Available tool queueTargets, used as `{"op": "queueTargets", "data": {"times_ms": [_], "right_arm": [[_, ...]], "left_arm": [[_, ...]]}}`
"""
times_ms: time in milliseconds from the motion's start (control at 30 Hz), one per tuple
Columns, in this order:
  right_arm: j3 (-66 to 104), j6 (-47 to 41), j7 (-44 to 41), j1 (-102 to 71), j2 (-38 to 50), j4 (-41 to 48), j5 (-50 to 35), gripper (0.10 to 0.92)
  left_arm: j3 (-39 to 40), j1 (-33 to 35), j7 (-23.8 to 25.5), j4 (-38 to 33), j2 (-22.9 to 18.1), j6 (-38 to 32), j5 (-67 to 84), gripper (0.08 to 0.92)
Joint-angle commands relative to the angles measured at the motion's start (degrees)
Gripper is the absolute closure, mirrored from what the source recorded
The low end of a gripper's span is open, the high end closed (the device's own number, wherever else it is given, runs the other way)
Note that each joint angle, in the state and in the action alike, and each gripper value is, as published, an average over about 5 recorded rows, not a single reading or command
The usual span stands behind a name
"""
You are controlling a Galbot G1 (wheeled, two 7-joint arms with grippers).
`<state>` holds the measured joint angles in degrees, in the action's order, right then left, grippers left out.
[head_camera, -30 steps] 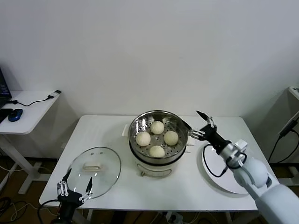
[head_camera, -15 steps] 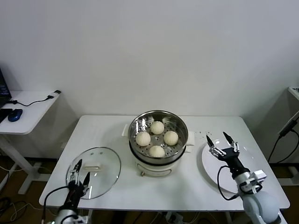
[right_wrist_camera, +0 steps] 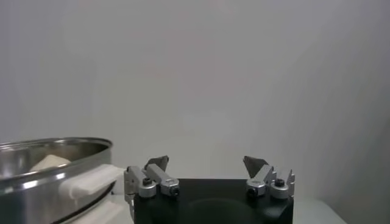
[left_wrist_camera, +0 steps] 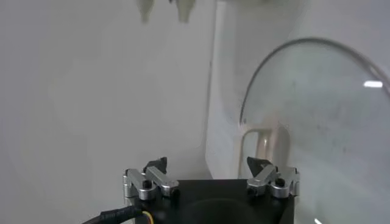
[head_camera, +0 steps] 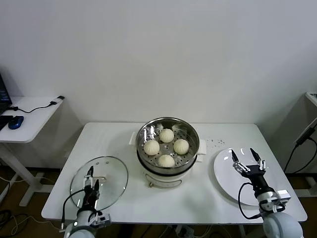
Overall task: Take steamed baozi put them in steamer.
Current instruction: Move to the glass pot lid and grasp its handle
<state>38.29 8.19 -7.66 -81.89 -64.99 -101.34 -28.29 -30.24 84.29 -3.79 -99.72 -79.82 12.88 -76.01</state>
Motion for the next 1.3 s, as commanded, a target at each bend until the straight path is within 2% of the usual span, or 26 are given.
{"op": "queueTargets", "data": {"times_ms": [33, 400, 567, 667, 1000, 1167, 1300], "right_arm": [[1.9, 0.4, 0.6, -1.3, -1.7, 0.6, 1.5, 0.203], [3.4, 0.8, 0.3, -2.1, -2.0, 1.1, 2.0, 0.203], [3.7, 0.8, 0.2, -2.2, -2.6, 1.2, 2.4, 0.203], [3.7, 0.8, 0.2, -2.0, -3.1, 1.2, 2.8, 0.203], [4.2, 1.3, -0.3, -2.0, -3.6, 1.8, 3.3, 0.203], [4.4, 1.5, -0.8, -1.9, -3.5, 2.2, 3.4, 0.203], [4.5, 1.6, -0.9, -1.5, -3.3, 2.5, 3.3, 0.203]], "left_arm": [[2.4, -7.4, -1.8, 8.7, 0.4, 5.5, -1.6, 0.177], [3.2, -11.3, -7.1, 11.9, 0.2, 3.7, 0.5, 0.177], [2.6, -11.6, -7.4, 12.7, 0.4, 1.9, 0.8, 0.194], [2.4, -11.5, -7.2, 13.1, 0.5, 1.1, 0.8, 0.257], [1.7, -11.3, -7.2, 13.0, 1.2, -0.8, 1.4, 0.549], [1.3, -10.1, -7.0, 9.4, 2.4, -1.0, 1.9, 0.688], [0.8, -7.7, -6.0, 3.7, 4.4, -0.4, 2.8, 0.804]]}}
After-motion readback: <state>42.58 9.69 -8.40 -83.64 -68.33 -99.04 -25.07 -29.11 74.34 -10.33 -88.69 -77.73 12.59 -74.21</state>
